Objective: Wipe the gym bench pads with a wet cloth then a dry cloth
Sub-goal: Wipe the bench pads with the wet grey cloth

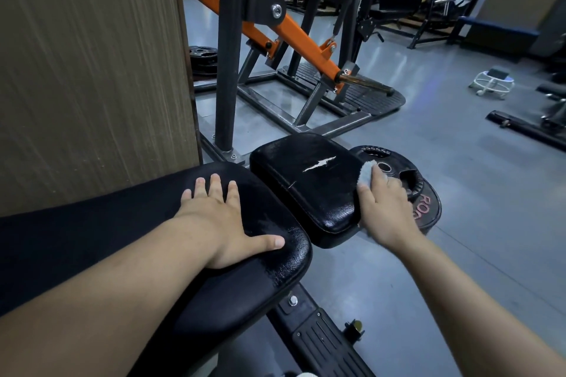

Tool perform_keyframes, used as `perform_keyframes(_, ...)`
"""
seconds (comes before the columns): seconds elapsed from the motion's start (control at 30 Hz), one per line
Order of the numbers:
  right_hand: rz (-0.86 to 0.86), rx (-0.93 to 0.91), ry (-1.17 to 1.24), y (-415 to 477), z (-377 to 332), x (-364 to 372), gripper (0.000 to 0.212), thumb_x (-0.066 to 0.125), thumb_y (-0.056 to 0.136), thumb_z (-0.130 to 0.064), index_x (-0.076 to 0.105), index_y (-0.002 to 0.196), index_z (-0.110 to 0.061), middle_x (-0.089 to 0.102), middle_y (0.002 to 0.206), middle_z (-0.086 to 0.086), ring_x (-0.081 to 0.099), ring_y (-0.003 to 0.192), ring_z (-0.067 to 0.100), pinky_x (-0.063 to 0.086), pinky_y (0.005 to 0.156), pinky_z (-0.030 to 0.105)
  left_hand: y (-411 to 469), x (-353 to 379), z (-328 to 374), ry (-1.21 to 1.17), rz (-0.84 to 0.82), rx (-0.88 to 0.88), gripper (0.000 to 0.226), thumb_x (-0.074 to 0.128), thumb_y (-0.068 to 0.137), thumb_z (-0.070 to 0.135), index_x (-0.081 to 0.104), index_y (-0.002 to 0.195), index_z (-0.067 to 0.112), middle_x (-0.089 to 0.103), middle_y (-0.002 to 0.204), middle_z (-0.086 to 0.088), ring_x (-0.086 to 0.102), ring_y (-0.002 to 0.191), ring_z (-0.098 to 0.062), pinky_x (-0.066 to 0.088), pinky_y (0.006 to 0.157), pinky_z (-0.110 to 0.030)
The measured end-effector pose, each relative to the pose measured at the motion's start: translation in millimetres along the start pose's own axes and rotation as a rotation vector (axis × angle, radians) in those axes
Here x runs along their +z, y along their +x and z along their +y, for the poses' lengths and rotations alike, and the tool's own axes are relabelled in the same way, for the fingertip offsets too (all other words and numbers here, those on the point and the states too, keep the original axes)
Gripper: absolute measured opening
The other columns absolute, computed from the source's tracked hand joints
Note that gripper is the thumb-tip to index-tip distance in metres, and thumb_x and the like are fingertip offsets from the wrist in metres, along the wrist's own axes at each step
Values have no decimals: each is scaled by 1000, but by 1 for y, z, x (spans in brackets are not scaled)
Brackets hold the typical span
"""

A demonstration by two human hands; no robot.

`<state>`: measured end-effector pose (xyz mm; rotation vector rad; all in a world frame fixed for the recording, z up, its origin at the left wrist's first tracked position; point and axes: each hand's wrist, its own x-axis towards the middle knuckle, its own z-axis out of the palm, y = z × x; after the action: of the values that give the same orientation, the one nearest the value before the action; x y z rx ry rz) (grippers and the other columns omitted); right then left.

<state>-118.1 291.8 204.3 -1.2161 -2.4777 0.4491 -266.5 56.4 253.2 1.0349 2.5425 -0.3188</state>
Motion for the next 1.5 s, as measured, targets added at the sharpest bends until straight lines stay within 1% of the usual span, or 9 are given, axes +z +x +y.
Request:
perform_keyframes(0.17,170,-45,77,-41,-7,20,68,15,95,-48,23,153,-13,21,158,17,14,146,32,12,118,52,-1,-1,2,4,11,0,135,20,60,101,-18,154,12,-21,162,-18,-13,150,-38,2,123,-50)
perform_keyframes(0.3,175,-340,14,-70,-16,32,62,12,100,-44,30,153,-17,16,163,3,-5,152,19,-14,119,47,-1,-1,3,13,12,-2,135,19,60,101,-17,155,12,-20,162,-18,-13,150,-38,1,122,-50)
perform_keyframes(0.43,39,-573,-28,-64,3,13,60,19,101,-42,24,156,-18,14,164,-1,1,152,16,-6,122,41,-2,1,3,2,-1,-10,136,19,58,101,-17,154,13,-21,162,-17,-14,150,-37,0,122,-50)
perform_keyframes(0.57,-88,-823,-391,-35,43,-24,66,30,101,-45,14,157,-15,11,164,2,7,152,15,-2,122,49,-3,0,5,4,-4,-12,135,21,59,101,-18,154,14,-21,162,-16,-14,150,-37,-1,122,-49)
perform_keyframes(0.77,-116,-820,-567,8,61,-36,74,27,98,-60,25,154,-12,30,160,7,23,148,19,14,119,55,-3,0,5,14,-5,-12,135,21,60,101,-18,155,13,-22,162,-17,-14,150,-37,0,123,-49)
perform_keyframes(1.03,-147,-958,-481,11,43,-28,76,30,98,-60,24,154,-9,26,160,6,20,149,24,11,122,39,-1,-2,6,26,-14,-24,133,21,62,100,-18,154,13,-22,162,-17,-15,150,-38,0,123,-50)
perform_keyframes(1.27,-196,-977,-476,-22,16,-24,69,27,102,-48,19,154,-4,18,162,14,9,151,25,2,122,33,-2,-1,6,23,-12,-21,133,21,63,100,-18,155,12,-21,162,-18,-15,150,-38,0,123,-50)
perform_keyframes(1.4,-192,-1024,-503,-32,-28,-1,62,37,99,-28,23,153,-1,18,161,18,16,149,34,19,121,45,-1,-2,7,19,1,-29,134,22,62,100,-17,155,12,-20,162,-17,-14,150,-38,0,123,-50)
perform_keyframes(1.5,-290,-956,-515,-24,-59,4,76,42,93,-16,2,156,-5,-7,164,13,-5,152,29,8,123,42,-2,-1,8,8,3,-26,133,23,62,100,-16,155,13,-20,162,-17,-14,150,-38,0,123,-50)
